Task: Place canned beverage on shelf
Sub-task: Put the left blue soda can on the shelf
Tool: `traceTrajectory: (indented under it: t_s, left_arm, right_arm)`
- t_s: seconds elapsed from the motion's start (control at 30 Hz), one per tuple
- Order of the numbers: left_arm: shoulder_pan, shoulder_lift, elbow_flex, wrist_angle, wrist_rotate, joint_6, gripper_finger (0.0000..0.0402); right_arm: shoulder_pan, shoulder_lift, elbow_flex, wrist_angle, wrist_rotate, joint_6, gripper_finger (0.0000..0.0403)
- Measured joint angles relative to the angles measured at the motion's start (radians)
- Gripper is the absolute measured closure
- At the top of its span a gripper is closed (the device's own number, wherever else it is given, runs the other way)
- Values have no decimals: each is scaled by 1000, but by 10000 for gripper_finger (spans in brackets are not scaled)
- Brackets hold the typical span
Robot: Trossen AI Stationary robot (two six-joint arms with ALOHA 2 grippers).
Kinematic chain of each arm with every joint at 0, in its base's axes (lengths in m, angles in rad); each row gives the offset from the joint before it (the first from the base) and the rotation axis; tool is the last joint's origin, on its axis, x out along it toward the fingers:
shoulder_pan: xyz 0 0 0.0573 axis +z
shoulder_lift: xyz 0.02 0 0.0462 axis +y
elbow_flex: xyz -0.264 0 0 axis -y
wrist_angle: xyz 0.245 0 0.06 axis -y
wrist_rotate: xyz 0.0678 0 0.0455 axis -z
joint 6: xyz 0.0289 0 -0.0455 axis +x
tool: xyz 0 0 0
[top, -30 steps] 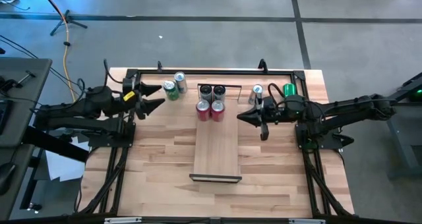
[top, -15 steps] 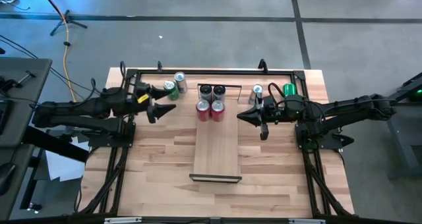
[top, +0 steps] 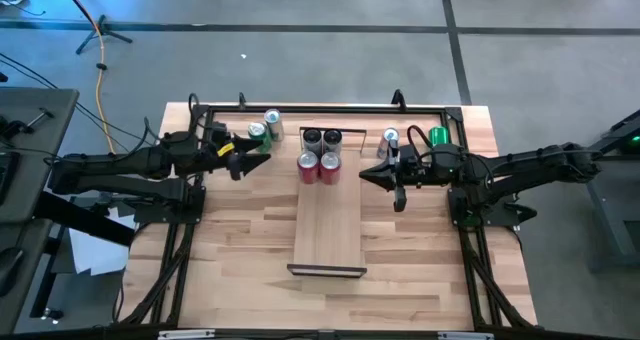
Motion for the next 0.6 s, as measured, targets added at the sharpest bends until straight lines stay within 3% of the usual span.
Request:
traceTrajectory:
  t_s: [0.17, 0.4, 0.6]
  left_arm:
    - [126, 136, 203, -215, 12, 34, 5]
    - [439, 437, 557, -646, 110, 248, 5]
    - [654, 691, 694, -729, 219, 352, 5]
  right_arm:
    - [0, 0, 0, 0, 49, 5, 403]
    - [0, 0, 0, 0, 78, 11, 403]
    - [0, 5, 0, -21, 78, 74, 403]
